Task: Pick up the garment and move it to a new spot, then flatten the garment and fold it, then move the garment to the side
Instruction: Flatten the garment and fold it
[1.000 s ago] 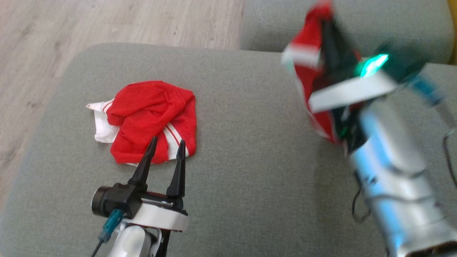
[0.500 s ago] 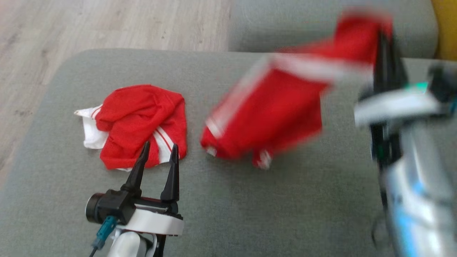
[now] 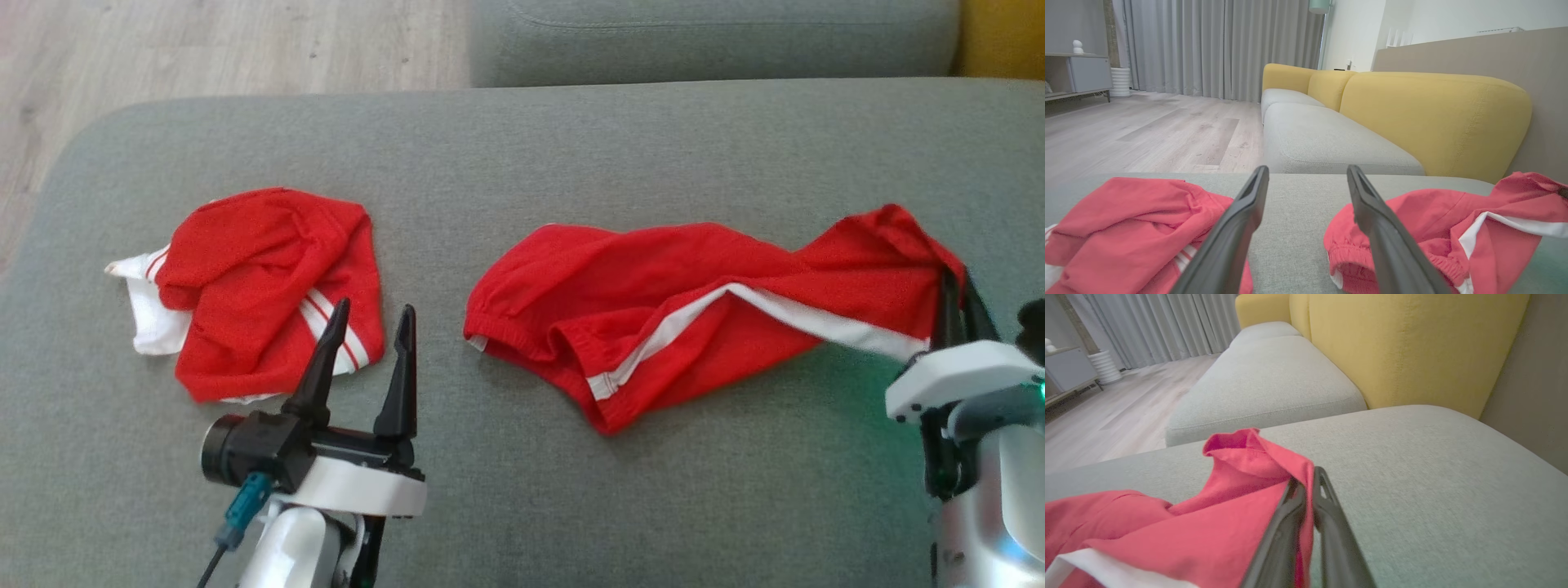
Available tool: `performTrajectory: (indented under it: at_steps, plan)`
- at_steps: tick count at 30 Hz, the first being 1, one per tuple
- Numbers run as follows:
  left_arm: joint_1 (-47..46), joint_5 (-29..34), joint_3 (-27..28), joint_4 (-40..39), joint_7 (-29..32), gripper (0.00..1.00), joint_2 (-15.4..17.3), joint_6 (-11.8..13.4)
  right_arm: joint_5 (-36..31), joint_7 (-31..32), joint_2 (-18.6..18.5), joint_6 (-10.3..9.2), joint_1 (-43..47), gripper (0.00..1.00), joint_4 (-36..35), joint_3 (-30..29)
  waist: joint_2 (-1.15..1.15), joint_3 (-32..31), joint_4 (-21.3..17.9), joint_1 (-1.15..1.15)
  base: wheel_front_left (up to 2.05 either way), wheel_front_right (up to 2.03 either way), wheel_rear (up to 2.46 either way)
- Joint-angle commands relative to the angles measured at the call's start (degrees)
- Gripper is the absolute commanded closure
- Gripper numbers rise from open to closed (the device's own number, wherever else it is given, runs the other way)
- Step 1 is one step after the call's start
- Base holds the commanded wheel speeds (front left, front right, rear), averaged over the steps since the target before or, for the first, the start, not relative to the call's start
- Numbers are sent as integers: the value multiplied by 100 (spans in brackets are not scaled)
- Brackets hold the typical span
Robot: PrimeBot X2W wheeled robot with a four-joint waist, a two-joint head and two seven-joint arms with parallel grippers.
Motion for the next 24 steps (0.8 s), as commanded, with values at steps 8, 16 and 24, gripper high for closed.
performTrajectory:
  at_steps: [8, 16, 24]
  plan:
    - [-283, -18, 63, -169, -53, 0, -7, 5, -31, -1004, -31, 39, -59, 0, -495, 573, 0, -145, -190, 0, 0, 0, 0]
    - [-180, -178, -100, -239, -53, 0, -8, 65, 181, -1222, -31, 39, 930, 0, -1960, 1337, 0, -273, -260, 0, 0, 0, 0]
    - [-121, -262, -266, -223, -53, 0, -8, 78, 169, -1223, -31, 39, 1483, 0, -2297, 1497, 0, -211, -274, 0, 0, 0, 0]
